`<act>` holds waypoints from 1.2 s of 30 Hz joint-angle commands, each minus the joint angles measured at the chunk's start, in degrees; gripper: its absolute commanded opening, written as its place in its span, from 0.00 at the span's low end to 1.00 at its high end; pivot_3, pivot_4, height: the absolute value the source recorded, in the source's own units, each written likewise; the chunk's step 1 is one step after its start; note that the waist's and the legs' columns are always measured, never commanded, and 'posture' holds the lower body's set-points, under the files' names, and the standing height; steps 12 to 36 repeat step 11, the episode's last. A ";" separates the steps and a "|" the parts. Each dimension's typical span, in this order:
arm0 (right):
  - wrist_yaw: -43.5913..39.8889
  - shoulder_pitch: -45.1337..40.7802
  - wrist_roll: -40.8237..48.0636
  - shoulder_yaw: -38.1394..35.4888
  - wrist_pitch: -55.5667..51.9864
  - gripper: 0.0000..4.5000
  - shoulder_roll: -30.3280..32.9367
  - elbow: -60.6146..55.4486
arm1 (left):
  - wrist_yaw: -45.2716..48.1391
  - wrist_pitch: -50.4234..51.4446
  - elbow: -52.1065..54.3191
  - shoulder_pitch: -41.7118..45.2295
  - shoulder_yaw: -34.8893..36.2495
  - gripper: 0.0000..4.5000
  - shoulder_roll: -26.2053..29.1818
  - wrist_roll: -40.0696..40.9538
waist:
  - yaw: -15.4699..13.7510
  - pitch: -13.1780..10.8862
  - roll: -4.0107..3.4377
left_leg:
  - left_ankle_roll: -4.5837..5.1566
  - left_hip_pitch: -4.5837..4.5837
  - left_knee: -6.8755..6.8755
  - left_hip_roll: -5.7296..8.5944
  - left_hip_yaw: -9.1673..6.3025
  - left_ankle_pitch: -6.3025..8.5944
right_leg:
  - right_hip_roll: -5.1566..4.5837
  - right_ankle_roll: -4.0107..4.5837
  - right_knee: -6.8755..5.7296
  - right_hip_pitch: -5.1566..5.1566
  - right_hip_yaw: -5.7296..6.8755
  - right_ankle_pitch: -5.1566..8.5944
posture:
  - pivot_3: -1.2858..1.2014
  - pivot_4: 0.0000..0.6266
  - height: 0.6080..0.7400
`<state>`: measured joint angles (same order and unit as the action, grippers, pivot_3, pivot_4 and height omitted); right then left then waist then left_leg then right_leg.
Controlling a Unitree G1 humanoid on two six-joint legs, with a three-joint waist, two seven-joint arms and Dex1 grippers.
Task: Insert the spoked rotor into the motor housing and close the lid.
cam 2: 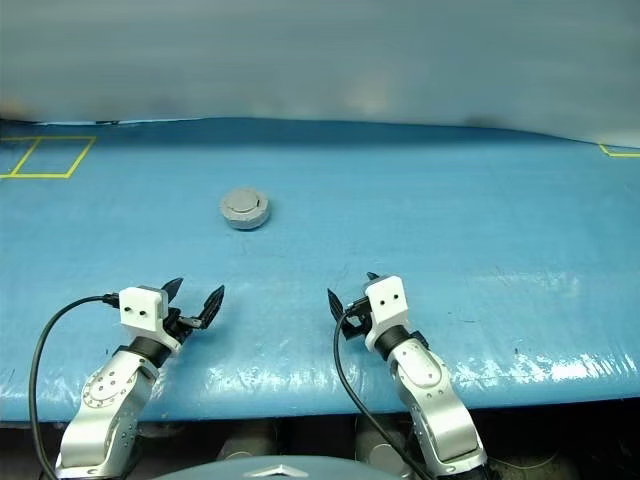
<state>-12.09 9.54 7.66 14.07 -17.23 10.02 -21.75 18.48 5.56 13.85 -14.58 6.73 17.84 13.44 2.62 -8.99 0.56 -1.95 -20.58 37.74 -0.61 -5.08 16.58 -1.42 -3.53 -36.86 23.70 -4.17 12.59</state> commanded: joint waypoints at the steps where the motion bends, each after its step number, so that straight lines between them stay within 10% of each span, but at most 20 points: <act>1: -0.39 0.08 0.21 -0.91 1.85 1.00 -0.58 -1.08 | -0.17 -5.55 0.25 0.30 -1.35 1.00 -1.01 -3.07 | -0.11 0.00 0.00 | 0.00 0.00 0.00 0.00 0.00 0.00 | 0.00 0.00 0.00 0.00 0.00 0.00 | 0.52 0.24 1.00; 36: -1.42 0.75 -0.54 -1.04 2.52 1.00 -0.73 -1.31 | 1.01 -5.00 0.24 1.05 -0.86 1.00 -2.11 -1.22 | -0.15 -0.01 0.00 | 0.02 -0.01 0.00 0.00 0.01 0.01 | 0.00 0.00 0.02 0.00 0.01 0.00 | 0.52 0.24 1.00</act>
